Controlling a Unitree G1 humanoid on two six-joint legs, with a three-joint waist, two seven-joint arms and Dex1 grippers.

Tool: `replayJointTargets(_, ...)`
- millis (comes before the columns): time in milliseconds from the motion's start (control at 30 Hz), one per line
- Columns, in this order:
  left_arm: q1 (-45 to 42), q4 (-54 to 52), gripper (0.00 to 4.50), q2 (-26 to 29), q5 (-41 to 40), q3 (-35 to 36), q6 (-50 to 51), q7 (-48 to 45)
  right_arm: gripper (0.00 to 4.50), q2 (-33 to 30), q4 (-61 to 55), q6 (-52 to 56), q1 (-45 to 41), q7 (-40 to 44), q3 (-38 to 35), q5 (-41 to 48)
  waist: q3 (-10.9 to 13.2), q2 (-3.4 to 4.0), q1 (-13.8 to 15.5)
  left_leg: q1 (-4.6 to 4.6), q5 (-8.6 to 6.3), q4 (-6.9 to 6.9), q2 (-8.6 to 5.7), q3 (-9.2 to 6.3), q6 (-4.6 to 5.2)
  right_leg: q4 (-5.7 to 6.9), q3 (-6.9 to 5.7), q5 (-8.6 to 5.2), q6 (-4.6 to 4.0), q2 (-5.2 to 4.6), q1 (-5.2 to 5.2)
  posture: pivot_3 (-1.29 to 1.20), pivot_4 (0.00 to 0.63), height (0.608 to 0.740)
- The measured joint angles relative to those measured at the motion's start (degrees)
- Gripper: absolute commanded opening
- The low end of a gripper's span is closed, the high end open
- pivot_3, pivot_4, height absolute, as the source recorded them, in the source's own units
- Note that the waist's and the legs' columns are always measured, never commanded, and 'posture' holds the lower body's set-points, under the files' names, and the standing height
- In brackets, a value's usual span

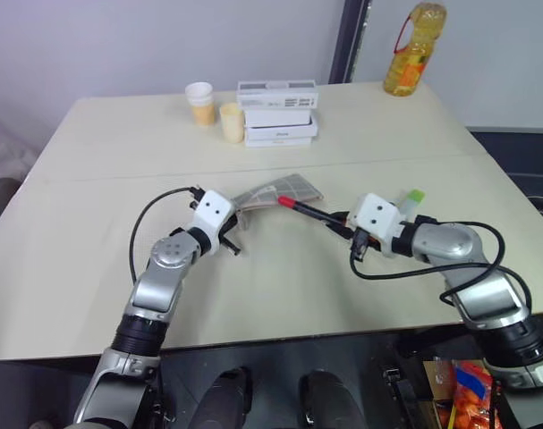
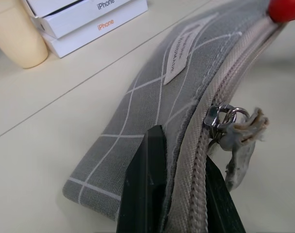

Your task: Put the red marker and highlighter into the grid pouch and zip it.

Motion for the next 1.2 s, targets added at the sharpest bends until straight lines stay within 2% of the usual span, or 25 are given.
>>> replayJointTargets(500, 0.08, -0.02, 0.0, 0.24, 0.04, -0.83, -0.73, -0.37, 0.38, -0.34, 0.28, -0.49, -0.03, -0.67, 0.0, -0.52, 0.0, 0.0, 0.07, 0.0, 0.0, 0.01, 0.0, 0.0, 0.0, 0.0, 0.0, 0.0, 0.0, -0.01, 0.01, 0.0, 0.15, 0.74)
replayJointTargets(800, 0.71, -0.2, 0.0, 1.38, 0.05, -1.57, -2.32, -2.22, 0.38, -1.98, 1.49, -2.16, -0.93, -0.81, 1.16, -5.17, 0.0, 0.0, -0.03, 0.0, 0.0, 0.01, 0.0, 0.0, 0.0, 0.0, 0.0, 0.0, 0.0, 0.0, 0.0, 0.0, 0.15, 0.74)
replayJointTargets(1100, 1.78, -2.57, 0.0, 4.46, 0.59, -7.1, -6.15, -9.35, 0.38, -2.57, 1.67, -6.57, -7.48, 1.2, 12.51, -17.82, 0.0, 0.0, -0.03, 0.0, 0.0, 0.0, 0.0, 0.0, 0.0, -0.02, 0.0, 0.0, 0.0, -0.01, 0.0, 0.0, 0.15, 0.74)
replayJointTargets(1200, 1.82, -2.58, 0.0, 4.49, 0.62, -7.36, -5.89, -10.31, 0.38, -1.45, 2.73, -7.5, -8.68, 1.29, 14.12, -20.56, 0.0, 0.0, 0.0, 0.0, 0.0, 0.0, 0.0, -0.01, 0.0, -0.02, 0.0, 0.0, 0.0, -0.01, 0.0, 0.0, 0.15, 0.74)
